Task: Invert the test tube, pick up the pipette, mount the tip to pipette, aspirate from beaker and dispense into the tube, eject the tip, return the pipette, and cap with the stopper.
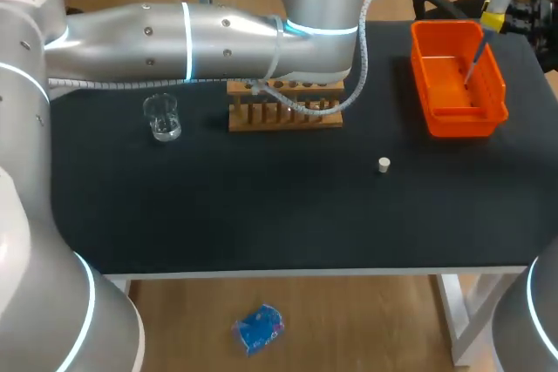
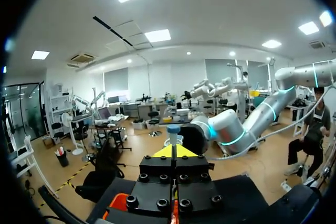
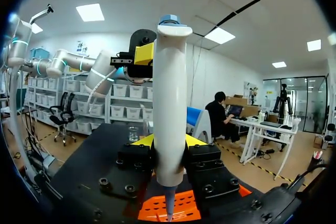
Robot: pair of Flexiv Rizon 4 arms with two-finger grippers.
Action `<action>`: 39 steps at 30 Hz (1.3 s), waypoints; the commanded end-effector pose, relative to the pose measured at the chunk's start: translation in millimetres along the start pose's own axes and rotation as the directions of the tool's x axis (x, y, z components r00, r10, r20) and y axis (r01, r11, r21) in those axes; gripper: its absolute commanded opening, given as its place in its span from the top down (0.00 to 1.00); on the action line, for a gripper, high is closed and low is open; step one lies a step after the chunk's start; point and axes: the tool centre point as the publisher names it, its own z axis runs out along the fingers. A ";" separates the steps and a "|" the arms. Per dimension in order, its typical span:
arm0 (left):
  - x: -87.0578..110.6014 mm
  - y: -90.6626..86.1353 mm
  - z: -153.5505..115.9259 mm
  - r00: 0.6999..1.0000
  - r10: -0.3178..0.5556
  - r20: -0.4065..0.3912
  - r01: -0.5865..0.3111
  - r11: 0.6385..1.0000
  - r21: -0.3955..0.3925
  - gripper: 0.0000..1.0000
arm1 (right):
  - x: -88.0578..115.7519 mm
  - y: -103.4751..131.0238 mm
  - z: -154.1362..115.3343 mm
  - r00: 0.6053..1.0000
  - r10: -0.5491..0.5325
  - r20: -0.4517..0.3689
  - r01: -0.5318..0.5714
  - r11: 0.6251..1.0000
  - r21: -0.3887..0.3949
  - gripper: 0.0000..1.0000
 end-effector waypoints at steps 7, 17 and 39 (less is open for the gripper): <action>-7.3 -1.5 18.0 0.999 0.027 -0.024 -0.025 0.997 0.079 1.00 | -1.6 -0.5 -0.5 1.000 -0.001 -0.004 0.001 1.000 0.000 1.00; -9.9 -0.3 30.0 0.999 0.023 -0.043 -0.020 0.997 0.073 1.00 | -1.6 -0.5 -0.5 1.000 -0.001 -0.004 0.001 1.000 0.000 1.00; -4.2 9.9 33.8 0.999 -0.004 -0.039 0.006 0.997 0.073 1.00 | -1.6 -0.5 -0.5 1.000 -0.001 -0.004 0.001 1.000 0.000 1.00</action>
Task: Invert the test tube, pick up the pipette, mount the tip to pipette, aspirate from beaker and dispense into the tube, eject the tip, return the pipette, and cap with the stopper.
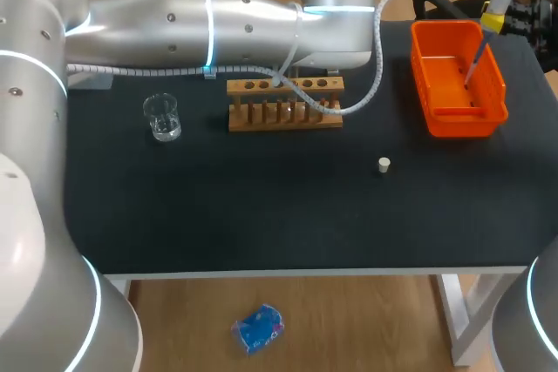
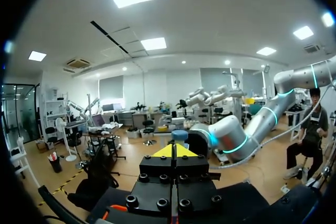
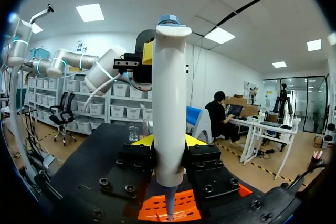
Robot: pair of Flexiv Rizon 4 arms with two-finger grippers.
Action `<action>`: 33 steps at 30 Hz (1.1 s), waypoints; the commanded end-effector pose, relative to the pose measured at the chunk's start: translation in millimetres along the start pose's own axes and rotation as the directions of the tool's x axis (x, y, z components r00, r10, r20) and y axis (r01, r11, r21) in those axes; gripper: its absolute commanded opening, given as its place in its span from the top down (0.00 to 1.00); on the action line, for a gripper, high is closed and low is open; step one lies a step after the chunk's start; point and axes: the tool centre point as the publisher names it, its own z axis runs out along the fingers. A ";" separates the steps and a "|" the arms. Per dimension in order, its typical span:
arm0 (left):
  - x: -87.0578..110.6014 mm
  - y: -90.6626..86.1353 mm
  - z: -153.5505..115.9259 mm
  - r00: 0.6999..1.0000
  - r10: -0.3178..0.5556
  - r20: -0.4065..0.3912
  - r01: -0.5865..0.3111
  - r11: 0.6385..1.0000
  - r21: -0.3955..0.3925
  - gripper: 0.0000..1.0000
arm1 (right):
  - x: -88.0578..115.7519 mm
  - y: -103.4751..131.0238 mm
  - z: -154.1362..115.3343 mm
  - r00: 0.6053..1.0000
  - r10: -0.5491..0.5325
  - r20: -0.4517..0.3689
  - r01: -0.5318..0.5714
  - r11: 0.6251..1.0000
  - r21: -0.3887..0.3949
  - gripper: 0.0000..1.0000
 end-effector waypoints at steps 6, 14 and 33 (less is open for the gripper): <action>4.1 12.3 5.9 1.000 -0.009 0.006 0.009 1.000 0.002 1.00 | -2.2 1.2 -0.2 1.000 -0.001 -0.005 0.001 1.000 -0.001 1.00; 5.2 17.9 5.3 1.000 -0.013 0.015 0.013 1.000 -0.016 1.00 | -2.2 1.2 -0.2 1.000 -0.001 -0.005 0.001 1.000 -0.001 1.00; 3.4 33.6 3.9 0.999 -0.036 0.026 0.037 0.999 -0.033 1.00 | -2.2 1.2 -0.2 1.000 -0.001 -0.005 0.001 1.000 -0.001 1.00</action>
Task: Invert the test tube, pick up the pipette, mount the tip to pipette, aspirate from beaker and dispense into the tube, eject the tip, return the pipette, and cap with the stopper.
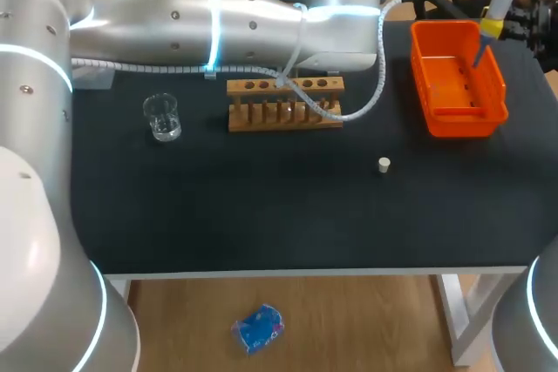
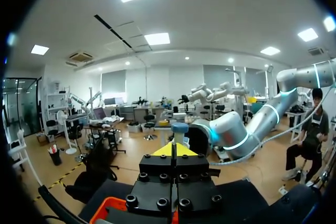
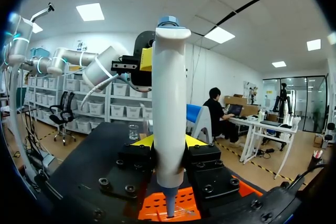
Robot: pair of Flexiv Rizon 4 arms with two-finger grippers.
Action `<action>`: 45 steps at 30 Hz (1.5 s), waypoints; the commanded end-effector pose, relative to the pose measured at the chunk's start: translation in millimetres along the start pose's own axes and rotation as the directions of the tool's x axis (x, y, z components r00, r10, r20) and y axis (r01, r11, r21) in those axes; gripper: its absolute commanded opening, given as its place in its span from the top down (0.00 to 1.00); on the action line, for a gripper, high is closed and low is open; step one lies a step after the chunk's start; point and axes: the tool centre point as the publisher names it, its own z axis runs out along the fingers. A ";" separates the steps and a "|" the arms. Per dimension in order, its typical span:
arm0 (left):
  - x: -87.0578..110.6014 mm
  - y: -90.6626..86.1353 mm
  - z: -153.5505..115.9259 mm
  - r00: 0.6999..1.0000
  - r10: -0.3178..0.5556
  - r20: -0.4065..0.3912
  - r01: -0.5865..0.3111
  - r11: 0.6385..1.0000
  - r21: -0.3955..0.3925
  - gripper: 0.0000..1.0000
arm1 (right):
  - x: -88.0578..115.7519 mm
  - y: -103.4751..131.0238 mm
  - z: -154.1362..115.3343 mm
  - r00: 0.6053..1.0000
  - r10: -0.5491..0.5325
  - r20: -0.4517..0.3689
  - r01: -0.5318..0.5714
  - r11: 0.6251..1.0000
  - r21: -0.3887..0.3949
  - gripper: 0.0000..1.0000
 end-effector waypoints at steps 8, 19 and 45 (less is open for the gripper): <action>-1.5 -22.9 -7.8 0.999 0.049 -0.009 -0.048 0.993 0.110 1.00 | -3.1 10.3 1.1 1.000 0.000 -0.006 0.000 1.000 0.001 1.00; 3.7 -56.5 -28.8 0.998 0.065 -0.024 -0.061 0.989 0.133 0.00 | -3.1 10.3 1.1 1.000 0.000 -0.006 0.000 1.000 0.001 1.00; 55.1 -37.9 -102.5 0.992 -0.035 0.124 0.029 0.998 0.050 0.00 | -3.1 10.3 1.1 1.000 0.000 -0.006 0.000 1.000 0.001 1.00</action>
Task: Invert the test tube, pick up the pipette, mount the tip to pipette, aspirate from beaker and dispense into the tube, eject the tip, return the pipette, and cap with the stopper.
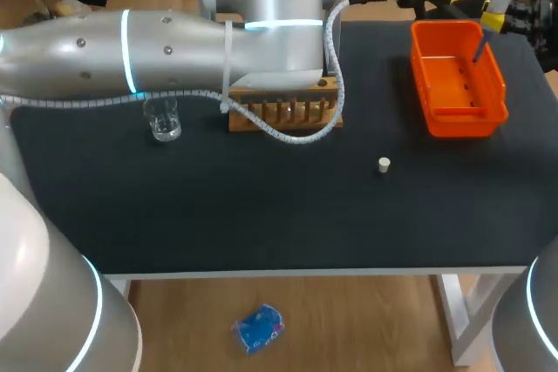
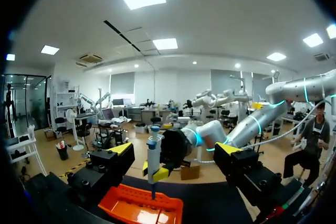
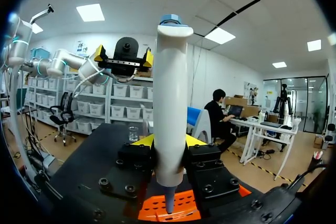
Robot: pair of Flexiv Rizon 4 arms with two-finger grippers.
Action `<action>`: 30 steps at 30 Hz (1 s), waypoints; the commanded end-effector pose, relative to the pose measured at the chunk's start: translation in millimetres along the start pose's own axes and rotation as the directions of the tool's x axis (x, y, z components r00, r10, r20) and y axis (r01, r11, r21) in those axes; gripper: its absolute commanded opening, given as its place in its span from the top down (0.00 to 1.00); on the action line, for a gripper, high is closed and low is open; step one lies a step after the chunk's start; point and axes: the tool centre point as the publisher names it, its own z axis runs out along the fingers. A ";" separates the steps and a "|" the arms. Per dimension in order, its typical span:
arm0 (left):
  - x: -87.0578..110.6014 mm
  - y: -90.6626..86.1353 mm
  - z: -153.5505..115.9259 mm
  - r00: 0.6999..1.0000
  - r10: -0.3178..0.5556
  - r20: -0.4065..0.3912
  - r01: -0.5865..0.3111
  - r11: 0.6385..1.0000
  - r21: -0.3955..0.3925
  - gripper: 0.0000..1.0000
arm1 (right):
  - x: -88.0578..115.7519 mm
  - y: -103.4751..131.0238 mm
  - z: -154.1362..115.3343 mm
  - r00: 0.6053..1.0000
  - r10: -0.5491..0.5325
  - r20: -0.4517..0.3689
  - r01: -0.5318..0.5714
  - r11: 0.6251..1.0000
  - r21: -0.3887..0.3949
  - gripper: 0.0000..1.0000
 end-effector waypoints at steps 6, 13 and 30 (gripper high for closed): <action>3.9 2.3 1.2 0.999 0.001 0.051 -0.002 1.000 0.020 0.00 | -0.3 0.6 -0.3 1.000 0.000 -0.002 0.000 1.000 0.002 1.00; 7.7 8.3 -36.2 0.986 0.091 0.137 -0.089 0.996 -0.019 0.00 | 19.1 4.9 1.4 1.000 0.001 -0.014 -0.001 1.000 -0.007 1.00; 72.2 34.5 -164.7 0.972 0.021 0.235 -0.024 1.000 0.009 0.00 | 121.9 20.5 53.4 0.989 0.003 -0.151 -0.008 0.999 -0.036 1.00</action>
